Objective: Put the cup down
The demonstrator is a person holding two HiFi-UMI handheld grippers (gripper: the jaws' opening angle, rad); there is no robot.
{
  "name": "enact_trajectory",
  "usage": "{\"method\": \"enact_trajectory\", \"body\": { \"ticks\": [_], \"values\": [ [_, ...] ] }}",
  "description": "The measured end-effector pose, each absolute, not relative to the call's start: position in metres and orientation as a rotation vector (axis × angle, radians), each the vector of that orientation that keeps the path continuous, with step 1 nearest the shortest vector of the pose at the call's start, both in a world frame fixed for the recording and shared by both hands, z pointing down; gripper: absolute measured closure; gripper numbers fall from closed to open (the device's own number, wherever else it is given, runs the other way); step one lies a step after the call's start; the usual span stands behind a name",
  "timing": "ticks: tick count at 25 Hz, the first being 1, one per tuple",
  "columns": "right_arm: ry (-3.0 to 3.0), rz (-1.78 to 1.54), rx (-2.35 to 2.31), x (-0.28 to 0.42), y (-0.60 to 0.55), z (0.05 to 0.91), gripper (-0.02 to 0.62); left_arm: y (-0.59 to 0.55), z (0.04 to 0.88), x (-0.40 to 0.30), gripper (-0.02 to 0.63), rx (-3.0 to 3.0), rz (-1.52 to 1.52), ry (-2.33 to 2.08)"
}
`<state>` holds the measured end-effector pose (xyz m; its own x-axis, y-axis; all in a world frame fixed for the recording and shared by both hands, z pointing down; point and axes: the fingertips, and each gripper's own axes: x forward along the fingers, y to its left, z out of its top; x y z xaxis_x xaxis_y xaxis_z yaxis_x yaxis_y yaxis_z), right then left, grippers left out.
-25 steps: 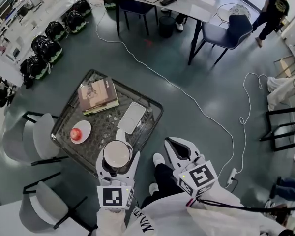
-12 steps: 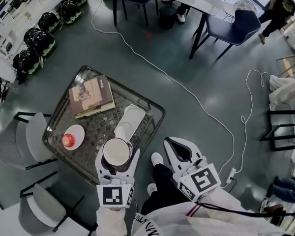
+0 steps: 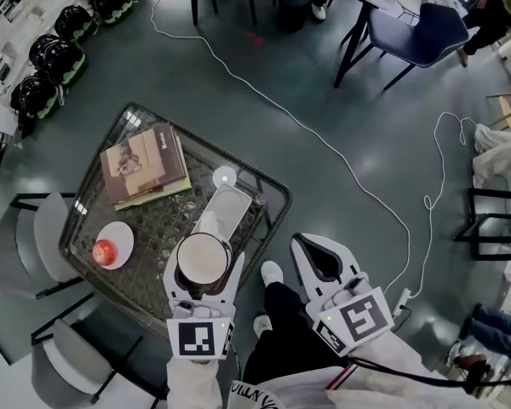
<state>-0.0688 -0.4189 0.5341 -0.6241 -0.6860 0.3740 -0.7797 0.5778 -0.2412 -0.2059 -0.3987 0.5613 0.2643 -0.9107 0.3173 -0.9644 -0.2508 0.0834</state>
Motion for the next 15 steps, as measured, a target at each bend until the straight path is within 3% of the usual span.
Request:
{"method": "enact_trajectory", "body": {
  "ticks": [15],
  "values": [
    [-2.544,0.6,1.2,-0.078,-0.465,0.595,0.589,-0.445,0.635,-0.201,0.215,2.24,0.346,-1.716]
  ]
}}
